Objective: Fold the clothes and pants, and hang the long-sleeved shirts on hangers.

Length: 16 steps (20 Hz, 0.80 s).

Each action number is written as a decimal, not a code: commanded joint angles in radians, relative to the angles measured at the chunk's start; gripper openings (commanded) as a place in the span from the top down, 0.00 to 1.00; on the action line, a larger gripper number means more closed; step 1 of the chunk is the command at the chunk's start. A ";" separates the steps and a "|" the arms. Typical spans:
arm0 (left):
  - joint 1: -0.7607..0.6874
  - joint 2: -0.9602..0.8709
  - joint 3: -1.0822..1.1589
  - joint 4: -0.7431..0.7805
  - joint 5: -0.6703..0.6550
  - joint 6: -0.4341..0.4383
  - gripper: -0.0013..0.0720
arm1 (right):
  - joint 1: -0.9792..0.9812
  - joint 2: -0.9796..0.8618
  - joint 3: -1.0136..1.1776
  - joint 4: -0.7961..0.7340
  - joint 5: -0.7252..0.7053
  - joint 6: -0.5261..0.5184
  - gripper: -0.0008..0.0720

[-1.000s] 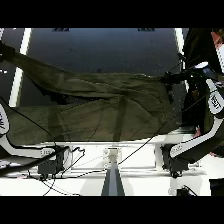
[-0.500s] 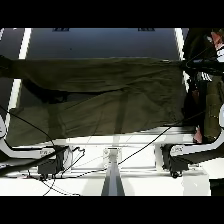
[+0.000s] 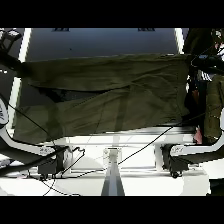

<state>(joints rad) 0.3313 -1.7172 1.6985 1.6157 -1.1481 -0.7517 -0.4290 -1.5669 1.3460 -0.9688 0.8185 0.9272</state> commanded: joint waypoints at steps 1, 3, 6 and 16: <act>-0.017 -0.081 0.001 -0.016 0.278 -0.081 0.95 | 0.001 0.001 0.001 0.025 -0.058 0.003 0.96; -0.027 -0.110 0.001 -0.024 0.393 -0.101 0.95 | 0.001 0.001 0.001 0.039 -0.071 0.003 0.96; -0.042 -0.152 0.001 -0.024 0.474 -0.101 0.95 | 0.001 0.000 0.001 0.053 -0.098 0.003 0.96; -0.011 -0.049 0.002 0.162 0.314 -0.549 0.49 | 0.036 -0.029 0.001 0.049 -0.173 0.003 0.61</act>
<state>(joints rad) 0.2974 -1.8103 1.6997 1.6798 -0.6846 -1.1522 -0.4015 -1.5913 1.3464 -0.9169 0.6708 0.9310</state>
